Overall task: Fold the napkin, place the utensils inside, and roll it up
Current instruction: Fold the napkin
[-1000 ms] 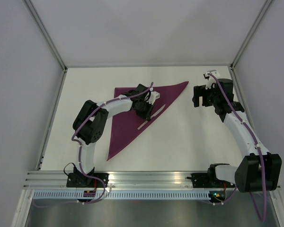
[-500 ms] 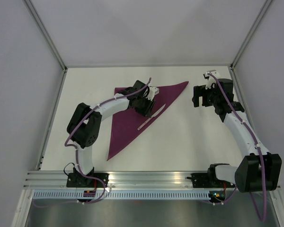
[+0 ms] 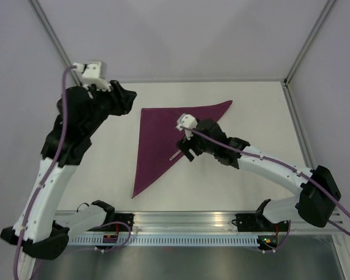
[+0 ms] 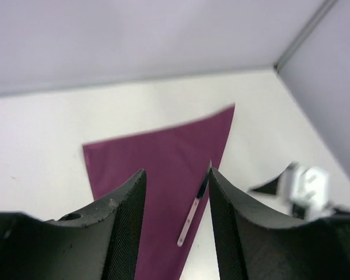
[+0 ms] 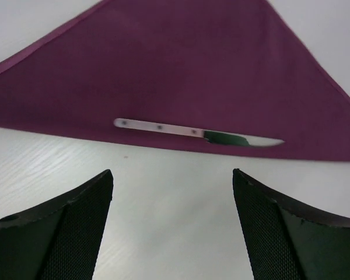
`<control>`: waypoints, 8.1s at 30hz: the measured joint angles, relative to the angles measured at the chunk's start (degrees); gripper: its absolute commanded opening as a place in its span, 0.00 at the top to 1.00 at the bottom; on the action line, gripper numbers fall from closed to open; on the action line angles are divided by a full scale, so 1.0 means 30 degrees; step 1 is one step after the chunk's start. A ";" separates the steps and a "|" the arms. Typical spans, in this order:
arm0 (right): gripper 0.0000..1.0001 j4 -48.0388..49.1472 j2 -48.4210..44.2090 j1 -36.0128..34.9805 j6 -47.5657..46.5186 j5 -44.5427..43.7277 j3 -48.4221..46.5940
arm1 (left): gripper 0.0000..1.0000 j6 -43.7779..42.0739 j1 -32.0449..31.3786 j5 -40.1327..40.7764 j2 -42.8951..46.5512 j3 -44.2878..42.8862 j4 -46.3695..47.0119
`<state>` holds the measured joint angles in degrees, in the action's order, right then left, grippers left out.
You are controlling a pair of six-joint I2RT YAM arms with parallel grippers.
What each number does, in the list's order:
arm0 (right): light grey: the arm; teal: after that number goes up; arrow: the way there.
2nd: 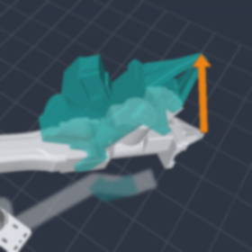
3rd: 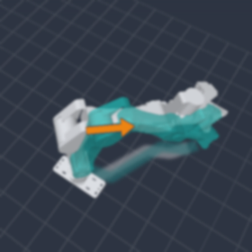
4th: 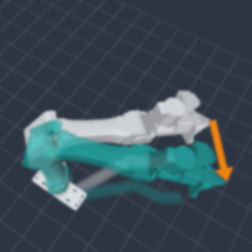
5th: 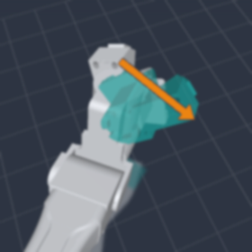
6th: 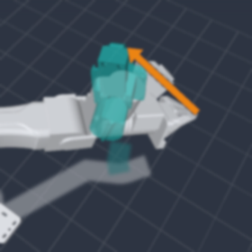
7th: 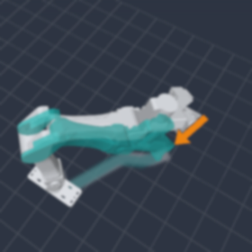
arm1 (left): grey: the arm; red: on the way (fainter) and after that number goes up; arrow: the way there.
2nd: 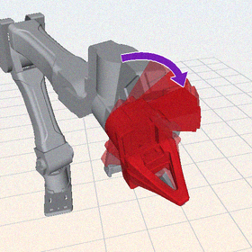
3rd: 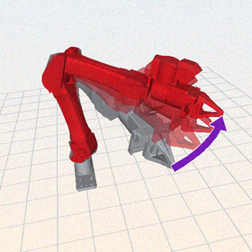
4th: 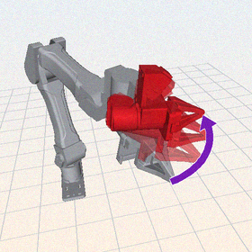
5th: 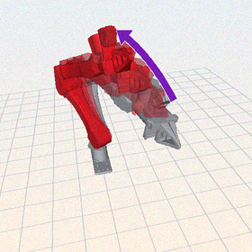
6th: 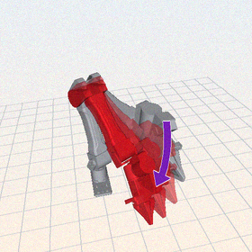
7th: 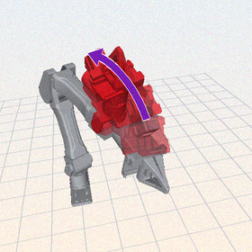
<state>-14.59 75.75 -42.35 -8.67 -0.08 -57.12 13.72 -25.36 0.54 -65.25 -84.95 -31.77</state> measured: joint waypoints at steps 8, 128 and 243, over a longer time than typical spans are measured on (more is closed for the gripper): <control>0.15 0.3235 0.3446 -0.7992 -0.1632 -0.2681 0.0189 | 0.46 0.1005 0.0233 0.2397 0.4699 -0.1392 -0.1960; 0.91 0.7206 1.0273 0.0342 -0.3366 -0.6929 -0.1996 | 0.53 0.2747 0.0197 -0.1821 -0.1749 0.4932 0.1115; 0.88 0.1129 1.0491 0.2193 -0.5850 0.6455 -0.5421 | 0.54 0.6025 -0.0291 -0.2186 0.1690 0.9559 0.5166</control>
<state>-11.20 107.22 -35.77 -26.22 19.29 -73.38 31.79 -26.24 -6.02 -60.18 -56.27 -16.27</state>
